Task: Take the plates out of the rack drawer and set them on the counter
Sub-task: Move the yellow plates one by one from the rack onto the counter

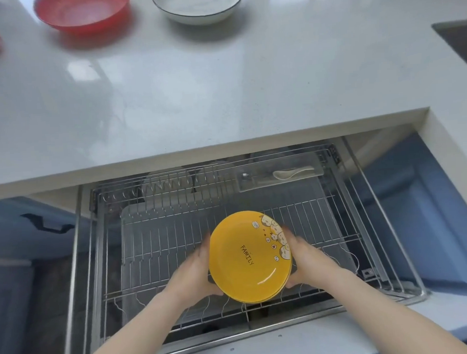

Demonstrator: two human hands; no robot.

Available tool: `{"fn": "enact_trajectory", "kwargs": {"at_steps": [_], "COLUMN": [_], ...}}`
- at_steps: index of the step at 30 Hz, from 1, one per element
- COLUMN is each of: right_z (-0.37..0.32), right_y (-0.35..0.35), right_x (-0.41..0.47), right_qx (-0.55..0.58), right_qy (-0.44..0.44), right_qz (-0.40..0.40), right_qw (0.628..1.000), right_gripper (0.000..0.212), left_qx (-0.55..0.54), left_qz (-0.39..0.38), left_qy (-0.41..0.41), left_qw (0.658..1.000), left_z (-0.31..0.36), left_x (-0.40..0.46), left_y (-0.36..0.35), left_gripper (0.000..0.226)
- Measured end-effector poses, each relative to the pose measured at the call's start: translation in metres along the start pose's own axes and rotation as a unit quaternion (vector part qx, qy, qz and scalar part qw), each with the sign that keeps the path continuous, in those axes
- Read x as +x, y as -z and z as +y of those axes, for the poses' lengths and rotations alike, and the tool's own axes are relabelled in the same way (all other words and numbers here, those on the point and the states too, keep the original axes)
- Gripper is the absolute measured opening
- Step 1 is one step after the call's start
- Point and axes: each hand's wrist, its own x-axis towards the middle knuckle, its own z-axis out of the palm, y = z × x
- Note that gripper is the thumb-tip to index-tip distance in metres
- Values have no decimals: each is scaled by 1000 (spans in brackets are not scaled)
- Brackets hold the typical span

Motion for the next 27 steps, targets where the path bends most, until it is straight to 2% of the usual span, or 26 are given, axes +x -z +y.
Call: {"fn": "enact_trajectory", "kwargs": {"at_steps": [10, 16, 19, 22, 27], "right_z": [13, 9, 3, -3, -20], "right_y": [10, 25, 37, 52, 85], "right_x": [3, -9, -15, -27, -71], "right_qx": [26, 66, 68, 77, 87], "right_qy": [81, 93, 100, 126, 139], "right_qz": [9, -13, -11, -13, 26], "right_qw": [996, 993, 993, 989, 986], "right_gripper": [127, 111, 117, 113, 119], "left_qx": [-20, -100, -119, -145, -164], "left_qz": [-28, -75, -81, -88, -95], "left_qy": [-11, -17, -22, -33, -63], "left_qw": [999, 992, 989, 985, 980], "left_z": [-4, 1, 5, 11, 40], "left_x": [-1, -3, -4, -10, -32], "left_y": [3, 11, 20, 31, 61], "left_gripper": [125, 120, 119, 118, 117]}}
